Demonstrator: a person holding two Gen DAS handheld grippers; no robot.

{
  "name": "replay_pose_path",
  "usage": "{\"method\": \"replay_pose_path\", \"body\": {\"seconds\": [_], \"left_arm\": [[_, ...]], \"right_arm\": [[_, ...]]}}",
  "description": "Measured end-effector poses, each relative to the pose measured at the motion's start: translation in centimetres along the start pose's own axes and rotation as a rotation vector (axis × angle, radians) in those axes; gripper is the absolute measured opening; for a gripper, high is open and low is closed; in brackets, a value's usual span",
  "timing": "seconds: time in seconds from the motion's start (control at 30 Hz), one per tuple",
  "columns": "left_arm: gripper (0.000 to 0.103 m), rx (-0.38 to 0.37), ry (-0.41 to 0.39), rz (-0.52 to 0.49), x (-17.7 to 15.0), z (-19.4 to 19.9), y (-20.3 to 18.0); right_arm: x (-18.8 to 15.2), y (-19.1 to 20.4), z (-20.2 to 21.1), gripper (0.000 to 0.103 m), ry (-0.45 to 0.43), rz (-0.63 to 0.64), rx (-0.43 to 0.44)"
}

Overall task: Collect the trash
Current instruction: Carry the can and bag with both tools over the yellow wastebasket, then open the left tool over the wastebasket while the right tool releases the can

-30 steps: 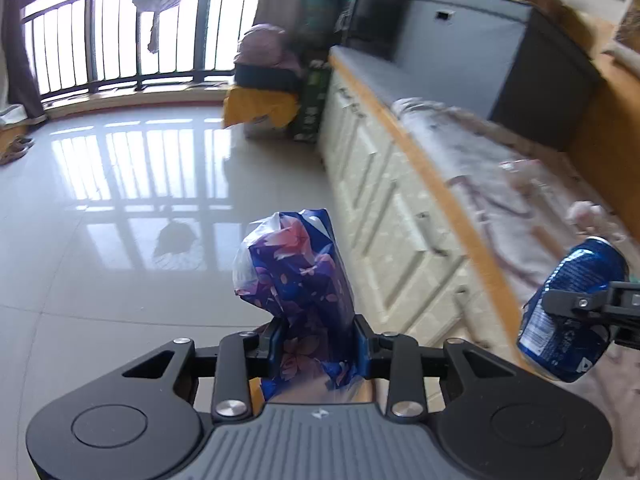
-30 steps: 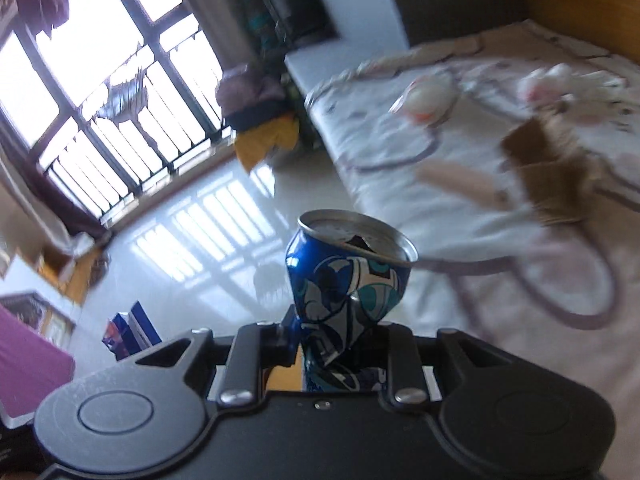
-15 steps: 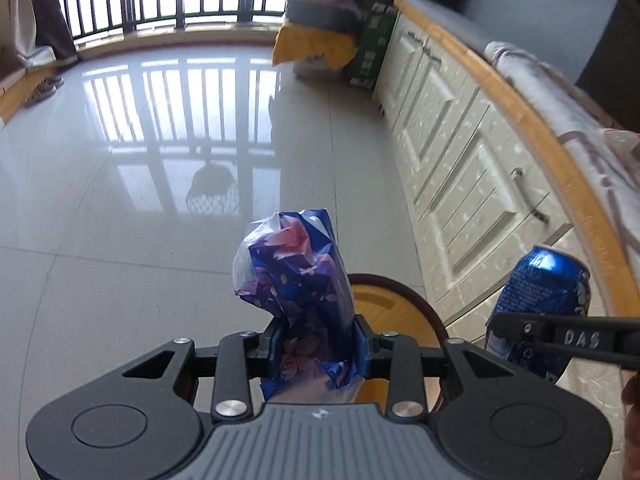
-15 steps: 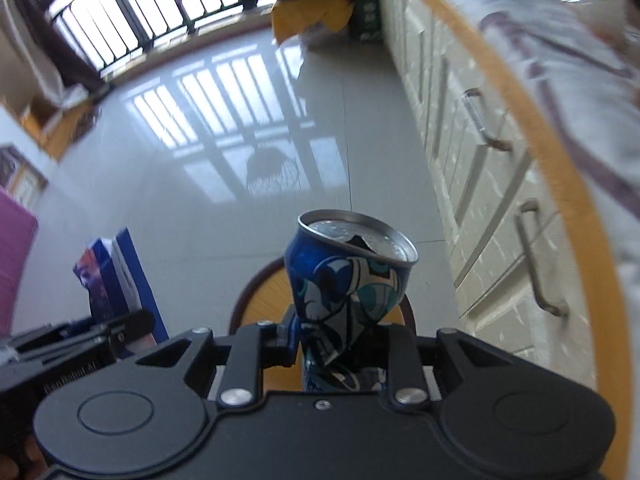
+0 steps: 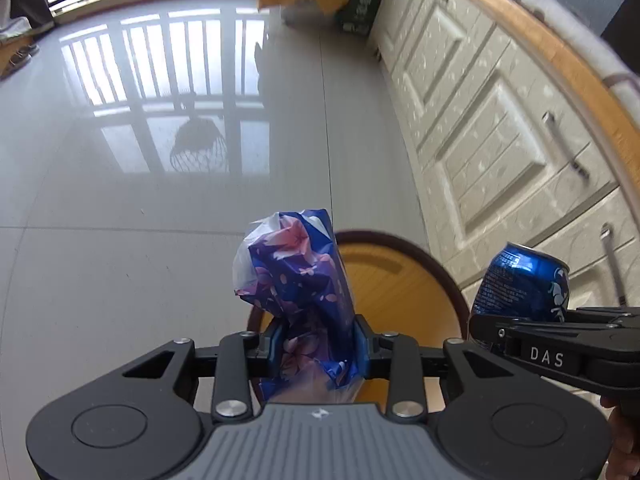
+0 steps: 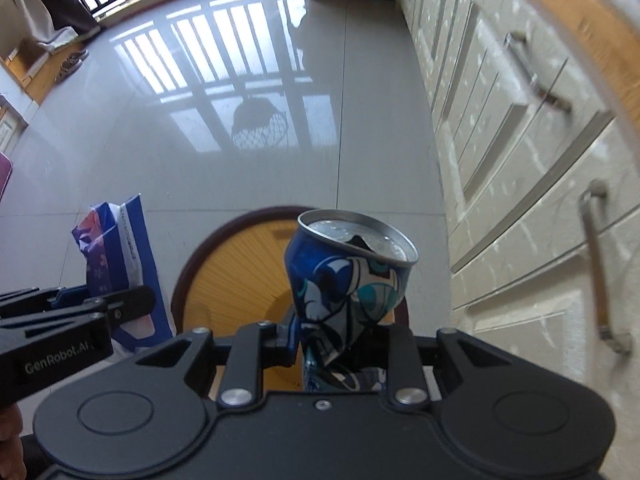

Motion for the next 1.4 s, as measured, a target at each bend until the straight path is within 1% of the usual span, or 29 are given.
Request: {"method": "replay_pose_path", "body": {"seconds": [0.1, 0.2, 0.3, 0.4, 0.5, 0.6, 0.77, 0.93, 1.03, 1.1, 1.17, 1.2, 1.27, 1.4], "left_arm": [[0.036, 0.001, 0.037, -0.002, -0.8, -1.8, 0.0], [0.036, 0.005, 0.066, -0.012, -1.4, -3.1, 0.2], [0.036, 0.013, 0.101, -0.022, -2.1, -4.3, 0.6], [0.036, 0.018, 0.133, -0.030, -2.8, -5.7, 0.7], [0.036, 0.008, 0.160, -0.057, -3.6, -7.0, 0.3], [0.036, -0.010, 0.179, -0.083, -4.2, -8.0, -0.4], [0.037, -0.050, 0.193, -0.079, -5.0, -9.3, -1.2], [0.040, -0.059, 0.199, -0.105, -5.6, -10.6, -2.0], [0.047, -0.054, 0.205, -0.126, -5.9, -11.1, -2.4], [0.054, -0.031, 0.210, -0.132, -6.0, -11.2, -2.3], [0.066, -0.011, 0.213, -0.133, -6.1, -11.2, -2.0], [0.068, -0.006, 0.214, -0.132, -6.1, -11.1, -1.9], [0.078, 0.007, 0.211, -0.130, -6.1, -10.8, -1.5], [0.083, 0.022, 0.203, -0.134, -6.1, -10.2, -1.0]], "right_arm": [[-1.1, -0.1, -1.6, 0.025, 0.037, 0.011, 0.006], [-2.3, -0.4, -3.9, 0.025, 0.092, 0.009, -0.003], [-3.2, -0.6, -5.8, 0.025, 0.124, 0.032, -0.006], [-3.7, -0.8, -7.0, 0.025, 0.150, 0.009, 0.018], [-4.1, -0.9, -7.2, 0.025, 0.162, -0.014, 0.046], [-4.5, -0.9, -8.0, 0.025, 0.174, -0.004, 0.052], [-4.8, -1.5, -8.7, 0.025, 0.187, -0.040, 0.089], [-5.0, -2.0, -9.3, 0.025, 0.189, -0.071, 0.099], [-5.1, -2.0, -9.4, 0.025, 0.192, -0.075, 0.102], [-5.1, -2.1, -9.5, 0.025, 0.192, -0.076, 0.103], [-5.1, -2.1, -9.5, 0.025, 0.193, -0.077, 0.105], [-5.1, -2.1, -9.5, 0.025, 0.193, -0.078, 0.105], [-5.1, -2.1, -9.5, 0.025, 0.195, -0.079, 0.107], [-5.2, -2.1, -9.7, 0.025, 0.200, -0.083, 0.111]]}}
Point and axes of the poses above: each gripper's, at about its wrist camera, not at the fingertips, and z roughly against the way its jaws point, y to its left, x to its top, the point moved 3 cm from there along -z, roughly the way its jaws point, and after that the axes turned 15 degrees about -y, right-handed, at the moved point
